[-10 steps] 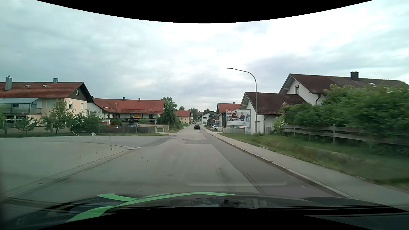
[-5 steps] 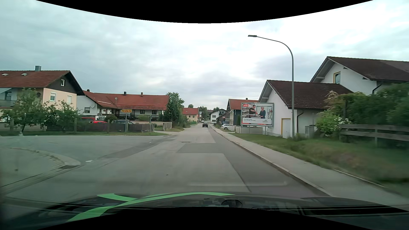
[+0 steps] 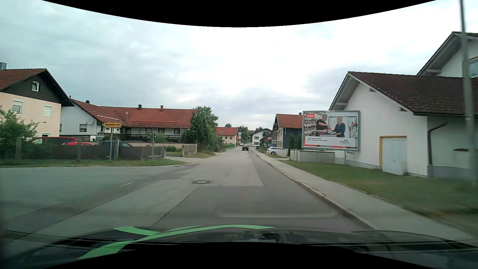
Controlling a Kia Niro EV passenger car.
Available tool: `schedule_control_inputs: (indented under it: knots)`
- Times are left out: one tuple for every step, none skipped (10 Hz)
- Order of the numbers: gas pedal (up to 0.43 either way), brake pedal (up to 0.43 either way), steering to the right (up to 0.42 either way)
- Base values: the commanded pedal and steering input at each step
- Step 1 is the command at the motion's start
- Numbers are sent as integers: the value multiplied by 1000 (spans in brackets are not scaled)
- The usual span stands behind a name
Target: Follow the waypoints while adhering to traffic rules and regulations
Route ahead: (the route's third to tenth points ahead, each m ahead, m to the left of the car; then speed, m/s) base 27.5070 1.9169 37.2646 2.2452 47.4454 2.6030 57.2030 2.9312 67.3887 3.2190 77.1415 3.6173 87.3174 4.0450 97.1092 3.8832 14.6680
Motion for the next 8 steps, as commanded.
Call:
schedule_control_inputs:
  knots:
    - [260,0,-7]
    - [260,0,-7]
    - [248,0,-7]
    - [248,0,-7]
    - [260,0,-7]
    - [260,0,-7]
    - [260,0,-6]
    - [260,0,-5]
